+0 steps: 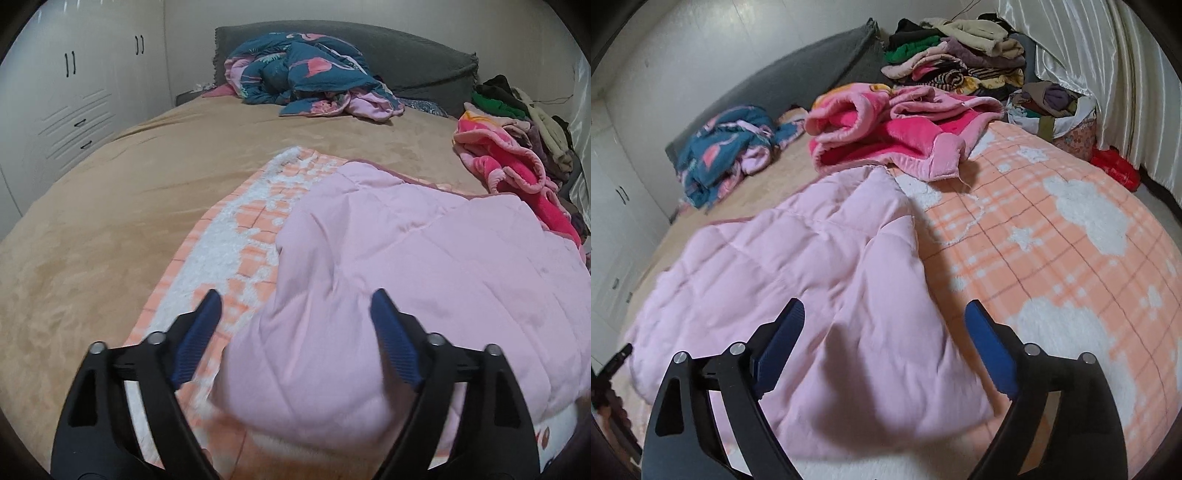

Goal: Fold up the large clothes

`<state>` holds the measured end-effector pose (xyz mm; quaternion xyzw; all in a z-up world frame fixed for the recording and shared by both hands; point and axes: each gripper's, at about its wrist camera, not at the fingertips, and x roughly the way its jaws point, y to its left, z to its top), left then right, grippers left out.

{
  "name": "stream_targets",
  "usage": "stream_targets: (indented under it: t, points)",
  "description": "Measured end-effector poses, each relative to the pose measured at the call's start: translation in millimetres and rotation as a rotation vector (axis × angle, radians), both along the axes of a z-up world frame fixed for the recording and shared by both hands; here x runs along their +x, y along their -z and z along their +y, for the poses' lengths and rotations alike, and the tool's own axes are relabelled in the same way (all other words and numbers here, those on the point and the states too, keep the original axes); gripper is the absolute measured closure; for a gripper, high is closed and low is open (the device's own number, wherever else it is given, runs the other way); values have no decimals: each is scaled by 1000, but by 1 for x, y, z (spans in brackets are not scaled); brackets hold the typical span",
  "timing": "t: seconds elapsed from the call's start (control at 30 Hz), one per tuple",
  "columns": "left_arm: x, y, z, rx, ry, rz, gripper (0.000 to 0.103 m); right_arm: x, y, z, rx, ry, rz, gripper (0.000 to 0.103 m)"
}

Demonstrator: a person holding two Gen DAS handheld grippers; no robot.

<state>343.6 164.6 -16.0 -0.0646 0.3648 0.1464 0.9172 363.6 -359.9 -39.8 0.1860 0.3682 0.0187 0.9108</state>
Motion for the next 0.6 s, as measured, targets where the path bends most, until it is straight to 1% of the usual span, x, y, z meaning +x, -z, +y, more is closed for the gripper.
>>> stream_targets:
  t: [0.07, 0.1, 0.13, 0.17, 0.2, 0.23, 0.33, 0.37, 0.5, 0.6]
  points:
    - [-8, -3, -1, -24, -3, -3, 17, -12, -1, 1, 18, -11, -5, 15]
    - [-12, -3, 0, -47, -3, -2, 16, -17, -1, 2, 29, -19, -4, 15]
    - [-17, -4, 1, -68, -10, -3, 14, -24, -1, 3, 41, -23, -1, 13]
    - [-21, -3, 2, -88, -21, -2, 11, -28, 0, 4, 50, -22, -2, 9]
    - [-25, -3, 3, -115, -26, -1, 10, -34, 1, 5, 67, -20, -4, 7]
    - [-30, -1, 4, -148, -32, -2, 10, -40, 3, 6, 87, -21, -5, 6]
    - [-44, 9, 6, -278, -66, 8, 10, -50, 10, 11, 129, -26, 8, 6]
    - [-51, 15, 6, -336, -76, 8, 10, -52, 12, 13, 140, -29, 12, 6]
    - [-59, 33, 3, -457, -88, 2, 10, -57, 26, 22, 194, -37, 41, 6]
    - [-61, 41, 2, -503, -103, -2, 10, -55, 33, 29, 224, -52, 65, 6]
